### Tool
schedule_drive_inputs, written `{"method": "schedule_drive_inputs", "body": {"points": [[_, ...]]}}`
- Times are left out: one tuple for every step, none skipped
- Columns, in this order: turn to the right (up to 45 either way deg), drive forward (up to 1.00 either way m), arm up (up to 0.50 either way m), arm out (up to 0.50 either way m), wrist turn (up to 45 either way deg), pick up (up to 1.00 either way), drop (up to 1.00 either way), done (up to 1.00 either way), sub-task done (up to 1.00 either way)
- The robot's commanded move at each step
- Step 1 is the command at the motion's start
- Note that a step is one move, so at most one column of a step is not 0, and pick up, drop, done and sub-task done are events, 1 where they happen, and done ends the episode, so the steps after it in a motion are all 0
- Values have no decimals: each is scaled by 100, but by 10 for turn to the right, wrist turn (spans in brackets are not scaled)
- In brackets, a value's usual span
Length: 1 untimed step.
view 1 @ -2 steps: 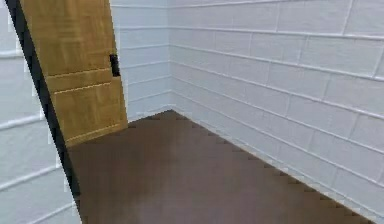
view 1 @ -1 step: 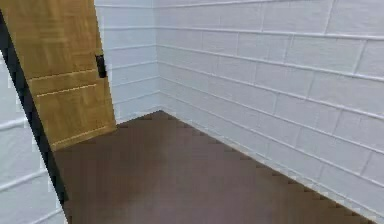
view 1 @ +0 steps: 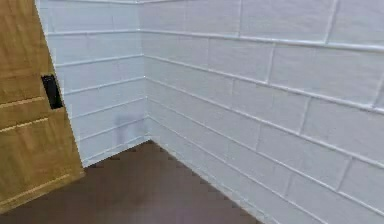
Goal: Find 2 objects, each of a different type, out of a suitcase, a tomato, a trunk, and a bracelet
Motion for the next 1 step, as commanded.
{"method": "schedule_drive_inputs", "body": {"points": [[-330,0,0,0,0,0,0,0,0]]}}
